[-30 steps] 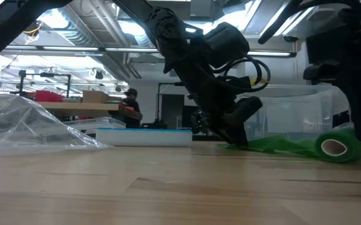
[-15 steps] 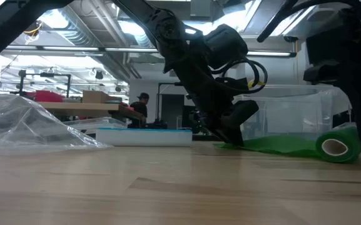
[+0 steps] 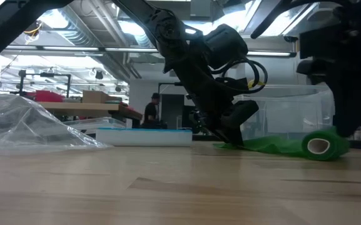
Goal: Roll bandage
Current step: Roll the green bandage
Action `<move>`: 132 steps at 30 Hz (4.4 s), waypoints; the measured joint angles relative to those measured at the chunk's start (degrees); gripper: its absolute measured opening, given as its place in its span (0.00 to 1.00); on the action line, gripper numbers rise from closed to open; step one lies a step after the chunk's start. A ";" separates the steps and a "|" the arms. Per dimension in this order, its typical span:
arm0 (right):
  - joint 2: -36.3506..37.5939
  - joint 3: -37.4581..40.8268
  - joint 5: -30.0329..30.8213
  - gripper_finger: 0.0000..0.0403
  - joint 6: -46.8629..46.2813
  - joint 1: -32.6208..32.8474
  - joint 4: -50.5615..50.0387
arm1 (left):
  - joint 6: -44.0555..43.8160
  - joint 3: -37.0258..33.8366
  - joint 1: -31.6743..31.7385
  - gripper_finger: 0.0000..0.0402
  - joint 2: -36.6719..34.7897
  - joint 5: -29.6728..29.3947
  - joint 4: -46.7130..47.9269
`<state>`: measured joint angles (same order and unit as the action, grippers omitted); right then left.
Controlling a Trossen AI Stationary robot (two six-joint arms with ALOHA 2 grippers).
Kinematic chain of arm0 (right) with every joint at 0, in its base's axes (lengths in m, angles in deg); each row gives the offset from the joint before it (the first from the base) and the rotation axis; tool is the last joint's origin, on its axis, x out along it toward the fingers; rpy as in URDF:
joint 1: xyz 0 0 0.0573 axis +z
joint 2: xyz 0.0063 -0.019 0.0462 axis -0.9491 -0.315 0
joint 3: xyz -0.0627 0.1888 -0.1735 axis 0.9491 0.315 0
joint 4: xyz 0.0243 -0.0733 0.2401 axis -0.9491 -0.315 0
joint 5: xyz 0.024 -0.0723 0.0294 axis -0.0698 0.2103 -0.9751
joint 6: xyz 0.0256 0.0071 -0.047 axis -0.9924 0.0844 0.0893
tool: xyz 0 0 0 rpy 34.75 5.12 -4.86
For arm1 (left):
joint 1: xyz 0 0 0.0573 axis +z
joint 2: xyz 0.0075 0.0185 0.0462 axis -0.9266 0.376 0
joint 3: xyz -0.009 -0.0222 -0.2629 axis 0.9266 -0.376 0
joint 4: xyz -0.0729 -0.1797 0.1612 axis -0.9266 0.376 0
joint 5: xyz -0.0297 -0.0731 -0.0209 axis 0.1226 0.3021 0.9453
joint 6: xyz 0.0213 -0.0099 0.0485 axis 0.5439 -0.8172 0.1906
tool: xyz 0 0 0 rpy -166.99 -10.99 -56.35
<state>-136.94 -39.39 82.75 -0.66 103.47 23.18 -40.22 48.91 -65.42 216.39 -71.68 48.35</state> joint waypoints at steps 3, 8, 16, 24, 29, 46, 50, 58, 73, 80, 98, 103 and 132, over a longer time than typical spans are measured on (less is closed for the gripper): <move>0.00 0.00 1.45 0.00 -0.02 -0.06 -0.01 | 0.00 0.00 -0.04 0.24 0.00 0.03 0.06; 0.00 0.00 2.02 0.00 -0.02 -1.77 0.02 | -0.01 0.04 -0.28 0.24 -0.02 -0.13 1.22; 0.02 -0.07 2.37 0.00 0.80 -5.90 0.24 | 0.06 0.09 -0.45 0.24 -0.11 -0.57 5.01; 0.07 -0.07 2.06 0.00 1.62 -8.82 0.19 | 0.45 0.11 -0.37 0.24 -0.15 -1.88 7.28; 0.07 -0.07 2.00 0.00 2.64 -11.04 0.21 | 1.11 0.11 -0.36 0.24 -0.15 -1.90 7.30; 0.02 -0.02 -2.72 0.00 7.65 -17.31 -0.31 | 2.74 0.20 -0.30 0.24 -0.26 -2.18 9.44; 0.13 -0.07 -5.63 0.00 7.42 -16.74 -1.13 | 2.89 0.17 -0.30 0.24 -0.26 -2.44 9.41; 0.22 -0.13 -9.79 0.00 7.06 -15.56 -4.96 | 5.13 0.17 -0.53 0.26 -0.26 -2.30 9.23; -0.15 1.78 -13.63 0.00 6.99 -12.62 -5.28 | 3.04 -0.04 -1.04 0.37 -0.09 -1.51 4.50; -0.15 5.06 -14.60 0.00 4.43 -10.34 -2.03 | 3.06 -0.04 -1.37 0.34 0.02 -1.20 -0.61; -0.11 5.34 -10.45 0.00 3.76 -10.12 0.50 | 2.95 0.11 -1.33 0.34 -0.02 -1.68 3.63; -0.09 3.79 -6.68 0.00 3.81 -10.10 0.39 | 2.95 0.11 -1.35 0.34 -0.11 -1.84 6.16; 0.00 1.90 -3.59 0.00 10.56 -18.36 2.82 | 4.12 0.44 -1.41 0.34 -0.55 -6.91 16.18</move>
<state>-136.94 -37.49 79.16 9.90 85.11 25.99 -36.10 49.34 -66.83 215.85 -78.58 64.54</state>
